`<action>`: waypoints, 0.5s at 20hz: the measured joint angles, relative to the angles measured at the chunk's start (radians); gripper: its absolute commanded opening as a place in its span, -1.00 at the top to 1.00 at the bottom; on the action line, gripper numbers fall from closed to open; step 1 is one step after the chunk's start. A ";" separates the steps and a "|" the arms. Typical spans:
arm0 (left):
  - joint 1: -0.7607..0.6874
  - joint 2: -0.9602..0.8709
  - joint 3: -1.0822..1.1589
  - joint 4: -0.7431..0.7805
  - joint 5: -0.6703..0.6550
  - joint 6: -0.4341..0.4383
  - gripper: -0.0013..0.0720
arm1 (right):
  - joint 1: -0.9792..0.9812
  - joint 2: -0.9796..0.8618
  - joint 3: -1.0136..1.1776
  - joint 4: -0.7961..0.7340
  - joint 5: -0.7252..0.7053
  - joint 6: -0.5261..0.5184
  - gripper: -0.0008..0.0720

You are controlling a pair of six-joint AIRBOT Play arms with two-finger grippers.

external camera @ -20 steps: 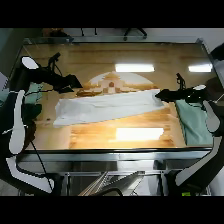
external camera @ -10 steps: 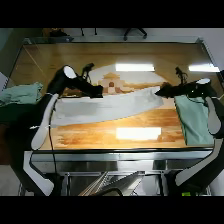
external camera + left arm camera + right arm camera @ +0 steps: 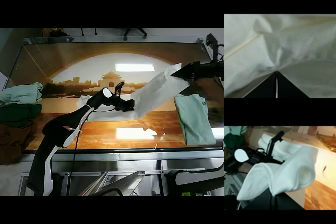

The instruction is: Fold the shirts.

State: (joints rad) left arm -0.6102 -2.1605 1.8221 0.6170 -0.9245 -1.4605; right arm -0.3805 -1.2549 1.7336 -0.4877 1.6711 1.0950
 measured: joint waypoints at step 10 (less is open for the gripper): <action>0.299 0.395 0.170 -0.336 -0.494 0.201 0.91 | 0.204 0.021 0.005 0.013 -0.066 0.077 0.93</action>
State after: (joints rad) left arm -0.3111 -1.7653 1.9923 0.2813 -1.4189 -1.2591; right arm -0.1761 -1.2339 1.7382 -0.4751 1.6054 1.1717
